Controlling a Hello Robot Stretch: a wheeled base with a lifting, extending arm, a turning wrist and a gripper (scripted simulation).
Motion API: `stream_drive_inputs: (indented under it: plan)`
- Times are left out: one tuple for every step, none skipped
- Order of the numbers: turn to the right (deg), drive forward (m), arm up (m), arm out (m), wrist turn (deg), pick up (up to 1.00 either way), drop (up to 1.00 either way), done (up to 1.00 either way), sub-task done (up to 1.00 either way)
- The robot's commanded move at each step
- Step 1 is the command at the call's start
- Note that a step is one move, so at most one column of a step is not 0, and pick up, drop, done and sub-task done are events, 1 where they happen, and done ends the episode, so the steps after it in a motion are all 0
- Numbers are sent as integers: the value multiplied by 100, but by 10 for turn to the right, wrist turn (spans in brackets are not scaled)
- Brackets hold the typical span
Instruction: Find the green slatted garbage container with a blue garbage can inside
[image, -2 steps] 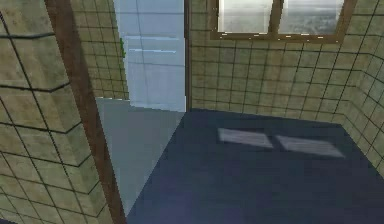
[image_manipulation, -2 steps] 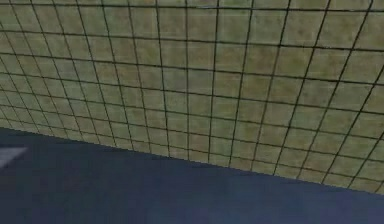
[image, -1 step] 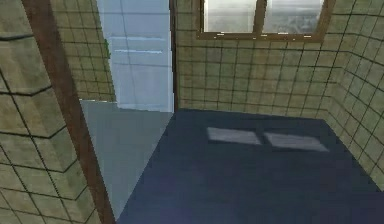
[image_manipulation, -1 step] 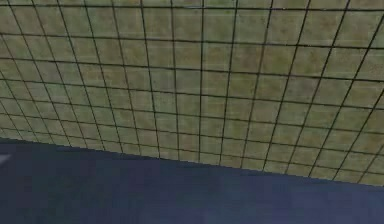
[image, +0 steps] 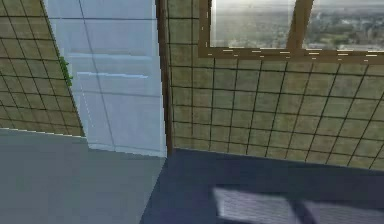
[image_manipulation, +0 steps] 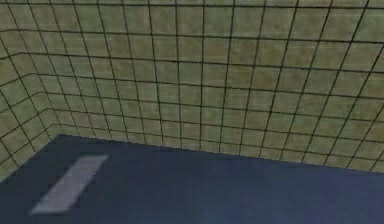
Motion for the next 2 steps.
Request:
stream_drive_inputs:
  plan:
    - [240, 0, 0, 0, 0, 0, 0, 0, 0]
    - [0, 5, 0, 0, 0, 0, 0, 0, 0]
